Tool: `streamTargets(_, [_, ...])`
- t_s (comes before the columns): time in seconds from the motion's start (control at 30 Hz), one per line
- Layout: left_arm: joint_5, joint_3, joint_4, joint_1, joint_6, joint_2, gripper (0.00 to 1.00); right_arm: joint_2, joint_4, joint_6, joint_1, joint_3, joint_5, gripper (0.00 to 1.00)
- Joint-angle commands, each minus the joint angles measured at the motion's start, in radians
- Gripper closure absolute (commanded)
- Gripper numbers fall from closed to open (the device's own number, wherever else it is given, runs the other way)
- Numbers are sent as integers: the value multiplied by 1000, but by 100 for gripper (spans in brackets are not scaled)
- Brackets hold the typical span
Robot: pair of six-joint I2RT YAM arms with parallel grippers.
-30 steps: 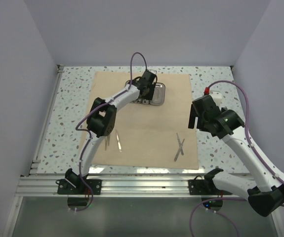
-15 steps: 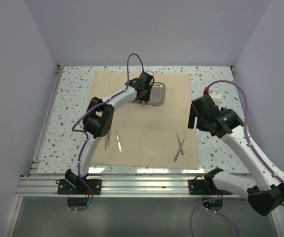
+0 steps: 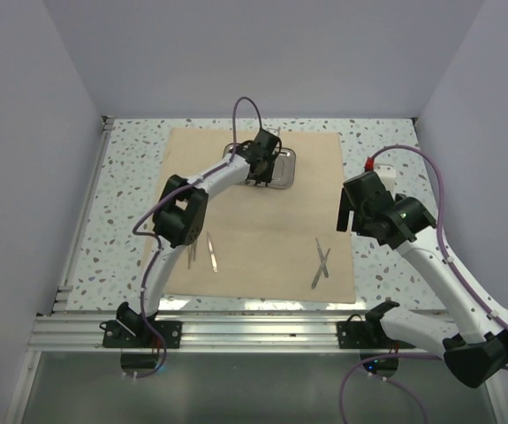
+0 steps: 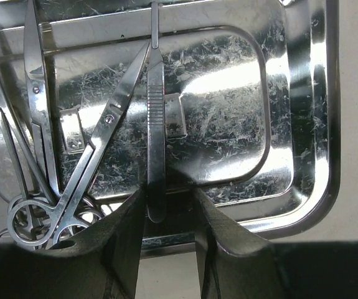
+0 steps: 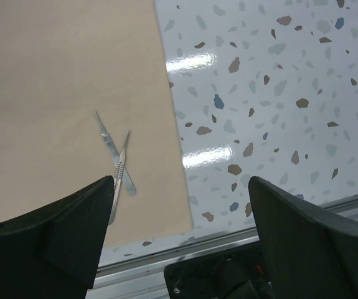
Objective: Open and lay out the surgical kit
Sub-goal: Pick up the medical item from the container.
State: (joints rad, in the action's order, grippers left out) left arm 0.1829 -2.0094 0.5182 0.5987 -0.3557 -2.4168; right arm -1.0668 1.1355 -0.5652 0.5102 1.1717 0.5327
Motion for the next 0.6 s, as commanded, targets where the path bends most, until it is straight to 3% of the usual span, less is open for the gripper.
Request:
streamTargets(0.0, [3,-46,158,0,-22,-123,60,14,-17,-6,-1,2,20,7])
streamTargets(0.1, [-2,-104,189,-14,-31,-163,60,16,-16,-4,-2,2,21,7])
streamTargets(0.3, [-6,-80,195,-30,-31,-168,64,13,-17,-1,-2,2,29,7])
streamTargets(0.57, [-29,-17,178,-31,-28,-165,84,-1,-22,2,-1,11,27,7])
